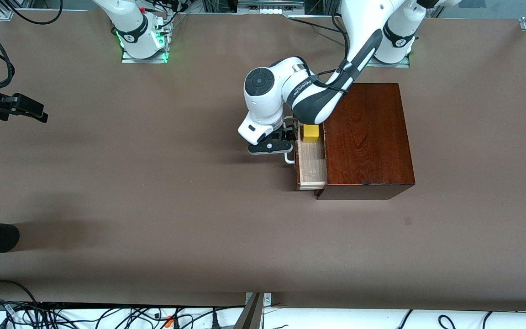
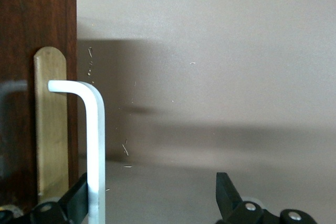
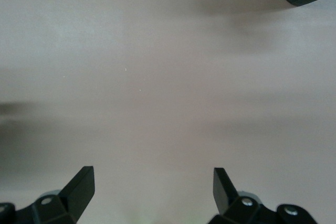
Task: Open drawer, take yellow block, close drawer
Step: 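Pull the drawer out of the box with the left gripper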
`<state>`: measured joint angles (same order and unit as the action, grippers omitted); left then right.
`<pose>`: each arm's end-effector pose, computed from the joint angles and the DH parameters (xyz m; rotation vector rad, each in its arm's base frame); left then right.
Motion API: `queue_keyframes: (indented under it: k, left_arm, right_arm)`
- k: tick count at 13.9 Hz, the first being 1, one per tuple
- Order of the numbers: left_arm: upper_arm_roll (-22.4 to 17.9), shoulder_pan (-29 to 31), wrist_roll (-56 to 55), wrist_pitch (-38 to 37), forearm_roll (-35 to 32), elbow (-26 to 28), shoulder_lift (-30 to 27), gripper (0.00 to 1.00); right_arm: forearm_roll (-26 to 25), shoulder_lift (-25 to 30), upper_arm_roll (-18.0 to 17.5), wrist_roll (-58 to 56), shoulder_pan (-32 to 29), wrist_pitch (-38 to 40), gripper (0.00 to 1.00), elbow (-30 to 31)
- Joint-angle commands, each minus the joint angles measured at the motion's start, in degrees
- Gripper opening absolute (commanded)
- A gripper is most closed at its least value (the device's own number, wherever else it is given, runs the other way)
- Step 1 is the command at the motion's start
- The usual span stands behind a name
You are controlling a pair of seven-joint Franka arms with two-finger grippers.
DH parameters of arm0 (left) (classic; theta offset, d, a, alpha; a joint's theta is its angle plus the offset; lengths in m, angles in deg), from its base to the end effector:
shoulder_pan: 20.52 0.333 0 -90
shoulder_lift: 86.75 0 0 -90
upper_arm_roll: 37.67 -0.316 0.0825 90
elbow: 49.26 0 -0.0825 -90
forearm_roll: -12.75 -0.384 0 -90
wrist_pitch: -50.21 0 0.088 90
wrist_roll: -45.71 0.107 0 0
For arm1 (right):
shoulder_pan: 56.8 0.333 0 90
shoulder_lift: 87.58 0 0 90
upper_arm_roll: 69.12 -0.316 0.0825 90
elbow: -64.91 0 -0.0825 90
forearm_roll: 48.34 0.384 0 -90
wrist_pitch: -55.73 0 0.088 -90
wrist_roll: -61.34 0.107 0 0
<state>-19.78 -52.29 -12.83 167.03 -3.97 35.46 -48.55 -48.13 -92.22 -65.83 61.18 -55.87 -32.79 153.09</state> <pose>0.4964 -0.5021 0.2917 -3.0469 -0.1060 -0.0141 0.5747 -0.0220 0.5916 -3.1381 0.0603 0.1176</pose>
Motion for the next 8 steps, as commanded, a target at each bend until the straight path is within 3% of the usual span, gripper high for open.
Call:
queue_keyframes:
  k: [1, 8]
  left_arm:
    - [0.0, -0.7, -0.1, -0.6, 0.0, -3.8, 0.7, 1.00]
    - [0.4, -1.4, 1.5, -12.9, 0.8, -4.0, -7.3, 1.00]
  right_arm:
    - [0.7, 1.1, -0.4, -0.3, -0.6, 0.6, 1.00, 0.1]
    - [0.6, 1.1, -0.3, -0.3, -0.6, 0.5, 1.00, 0.1]
